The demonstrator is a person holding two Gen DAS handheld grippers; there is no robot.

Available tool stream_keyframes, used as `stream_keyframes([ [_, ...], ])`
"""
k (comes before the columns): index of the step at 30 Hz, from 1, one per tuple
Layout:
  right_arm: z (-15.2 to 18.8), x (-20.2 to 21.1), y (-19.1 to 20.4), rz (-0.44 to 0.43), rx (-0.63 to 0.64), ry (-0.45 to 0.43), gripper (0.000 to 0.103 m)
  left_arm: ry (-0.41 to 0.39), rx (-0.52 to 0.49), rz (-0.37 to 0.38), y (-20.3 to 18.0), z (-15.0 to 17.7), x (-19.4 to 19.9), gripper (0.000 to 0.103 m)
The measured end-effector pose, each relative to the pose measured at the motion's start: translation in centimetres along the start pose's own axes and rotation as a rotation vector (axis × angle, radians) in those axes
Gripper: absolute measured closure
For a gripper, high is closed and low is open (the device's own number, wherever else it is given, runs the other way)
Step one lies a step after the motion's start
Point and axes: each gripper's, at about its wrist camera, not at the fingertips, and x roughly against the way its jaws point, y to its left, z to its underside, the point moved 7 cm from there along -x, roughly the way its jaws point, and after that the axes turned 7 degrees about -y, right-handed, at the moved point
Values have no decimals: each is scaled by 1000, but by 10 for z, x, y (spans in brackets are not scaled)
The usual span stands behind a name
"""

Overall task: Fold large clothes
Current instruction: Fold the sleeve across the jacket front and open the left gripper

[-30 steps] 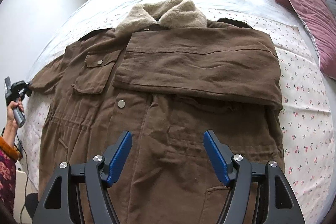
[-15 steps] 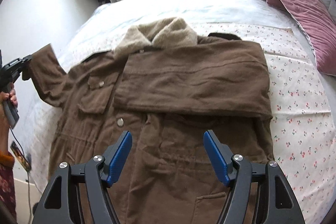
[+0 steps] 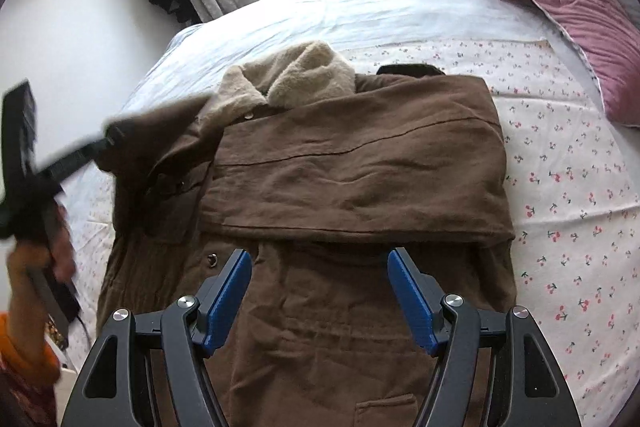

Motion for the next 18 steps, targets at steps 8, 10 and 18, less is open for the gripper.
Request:
stream_keyframes([
  [8,-9,-20,11,-26,-2,27,31,172,57,170,1,72,-14,52],
  [10,-12,-23,18,-33,7,27,31,143,69,212,5,70,10,32],
  [18,-22,-53,75,-86,60,30,31,31,15,174,63,48,82,30],
])
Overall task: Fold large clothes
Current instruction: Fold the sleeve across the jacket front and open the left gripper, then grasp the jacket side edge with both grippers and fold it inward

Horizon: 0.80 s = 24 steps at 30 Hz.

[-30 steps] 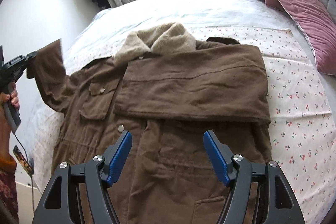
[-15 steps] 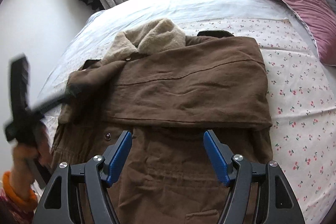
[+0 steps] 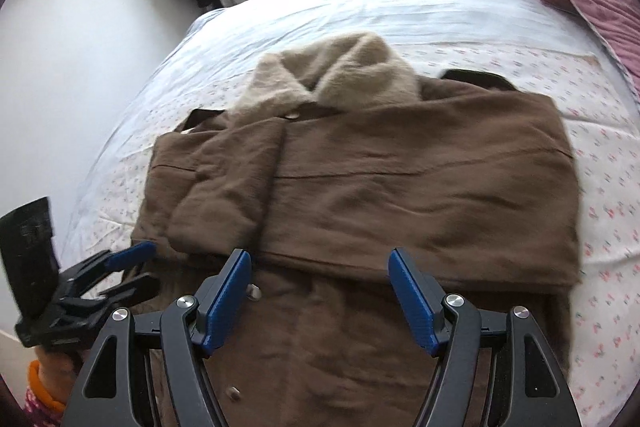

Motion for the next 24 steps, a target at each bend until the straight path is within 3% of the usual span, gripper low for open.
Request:
stream_keyframes([
  [4,-2,-28,48,5,123,-4,31,-48,-20,-138,42,-13,9,30],
  [5,-4,-35,63,23,176,-17,31,-63,-25,-167,55,-17,11,36],
  [6,-5,-42,78,40,233,-32,31,-74,-25,-190,66,-20,10,48],
  [9,-4,-59,118,51,361,-51,31,-53,25,-224,97,-24,-4,66],
  [12,3,-82,146,72,489,-30,31,-18,86,-218,118,-23,-26,73],
  [14,13,-106,151,141,584,18,33,15,96,-230,127,-14,-39,78],
  [16,17,-127,135,246,626,60,58,76,98,-269,137,0,-55,80],
  [17,18,-131,127,258,614,77,78,98,102,-276,141,5,-59,83],
  [18,15,-130,113,247,557,79,88,105,108,-271,144,10,-60,83],
  [21,1,-104,68,175,336,46,90,97,131,-226,145,10,-54,83],
  [24,-9,-72,16,167,166,-12,90,101,127,-203,146,9,-46,83],
])
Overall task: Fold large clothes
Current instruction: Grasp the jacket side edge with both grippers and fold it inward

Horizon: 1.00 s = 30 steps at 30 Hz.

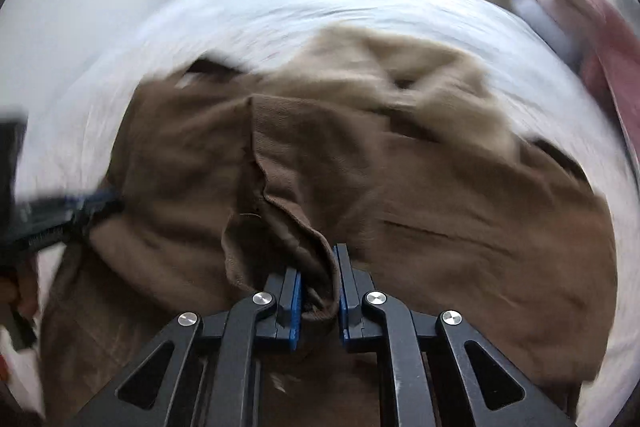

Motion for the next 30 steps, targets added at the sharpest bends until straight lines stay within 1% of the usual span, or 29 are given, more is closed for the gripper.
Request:
stream_keyframes([
  [1,3,9,-25,-15,-72,-9,89,1,-2,4,0,0,4,83],
  [2,5,13,-40,-40,-113,-8,87,3,-2,7,1,-1,7,80],
  [3,7,17,-55,-74,-159,-6,77,3,0,6,3,-3,10,73],
  [4,10,21,-73,-113,-216,-8,69,0,1,3,5,-6,11,69],
  [5,11,24,-84,-134,-248,-13,52,-13,-1,-5,6,-10,15,62],
  [6,11,25,-97,-153,-287,-24,41,-33,-7,-11,6,-16,19,58],
  [8,10,24,-110,-192,-335,-30,41,-63,-11,-12,4,-25,23,57],
  [10,8,16,-115,-275,-400,-25,40,-90,-5,-5,2,-35,25,57],
  [12,8,5,-112,-324,-452,-1,40,-117,-4,-8,-2,-47,20,57],
  [14,9,-7,-101,-379,-487,27,41,-127,-14,-26,-6,-56,11,57],
  [15,11,-15,-95,-392,-499,46,41,-134,-25,-47,-7,-61,5,57],
  [16,14,-24,-91,-366,-501,66,41,-140,-31,-61,-9,-64,1,58],
  [17,17,-28,-86,-337,-499,78,41,-158,-35,-88,-9,-69,-3,64],
  [18,20,-34,-82,-306,-497,82,45,-180,-33,-101,-9,-73,-7,73],
  [19,19,-37,-76,-261,-460,67,53,-189,-29,-103,-9,-76,-8,76],
  [20,18,-36,-70,-230,-403,63,86,-198,-18,-105,-9,-81,-13,77],
  [21,13,-31,-63,-209,-333,44,93,-206,-13,-105,-10,-84,-17,78],
  [22,7,-20,-58,-201,-297,-15,95,-215,-11,-108,-10,-87,-20,78],
  [24,2,-4,-57,-209,-271,-89,96,-215,-23,-140,-6,-90,-34,78],
  [25,6,-3,-62,-171,-265,-96,96,-199,-33,-179,-1,-89,-43,79],
  [26,10,-11,-68,-135,-265,-70,96,-174,-44,-223,5,-87,-52,81],
  [27,18,-23,-72,-108,-271,-26,95,-133,-53,-275,13,-83,-64,87],
  [28,27,-34,-75,-117,-294,9,94,-118,-54,-291,16,-80,-69,88],
  [29,29,-34,-77,-131,-308,4,94,-132,-54,-302,16,-80,-69,88],
  [30,28,-31,-77,-139,-312,-12,90,-140,-58,-315,15,-81,-67,88],
])
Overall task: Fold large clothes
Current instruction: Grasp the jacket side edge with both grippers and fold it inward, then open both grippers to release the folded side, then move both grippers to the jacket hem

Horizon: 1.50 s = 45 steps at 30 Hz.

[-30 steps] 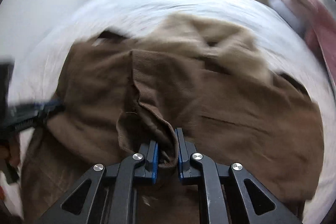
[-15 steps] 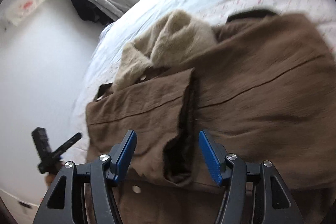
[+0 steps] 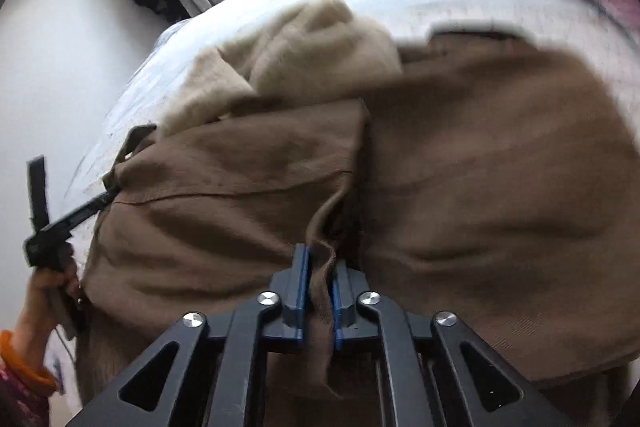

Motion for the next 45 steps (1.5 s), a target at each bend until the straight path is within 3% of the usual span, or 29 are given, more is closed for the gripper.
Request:
stream_keyframes([
  [3,-9,17,-2,45,-14,-49,75,-36,-12,-21,-5,-5,20,82],
  [7,-34,41,26,112,102,-182,68,-120,-8,111,-33,-4,54,60],
  [9,-38,33,51,108,181,-180,54,-137,-38,154,-54,2,62,53],
  [11,-33,17,79,86,253,-158,51,-128,-71,186,-72,10,61,47],
  [13,-23,-9,100,75,325,-106,50,-120,-114,161,-81,19,57,44],
  [14,-19,-17,103,82,344,-83,49,-116,-130,114,-79,25,52,44],
  [16,-5,-38,92,134,388,-29,49,-81,-117,78,-68,38,41,40],
  [18,3,-35,72,92,377,-66,48,-78,-44,117,-49,48,38,33],
  [20,5,-25,51,128,380,-80,48,-74,-8,109,-36,48,41,33],
  [21,7,-16,43,114,394,-77,48,-77,-15,92,-33,49,45,33],
  [24,8,13,25,238,421,-52,45,-72,-53,56,-33,54,64,33],
  [26,12,41,21,190,390,-52,44,-67,-35,74,-33,60,83,32],
  [29,16,90,13,143,329,-91,29,-15,-45,80,-34,75,117,17],
  [30,18,107,12,136,319,-107,25,-4,-52,80,-35,80,130,17],
  [35,35,173,5,137,268,-120,20,40,-3,110,-35,106,192,9],
  [45,111,267,-6,155,239,-94,17,88,-7,111,-26,169,292,7],
])
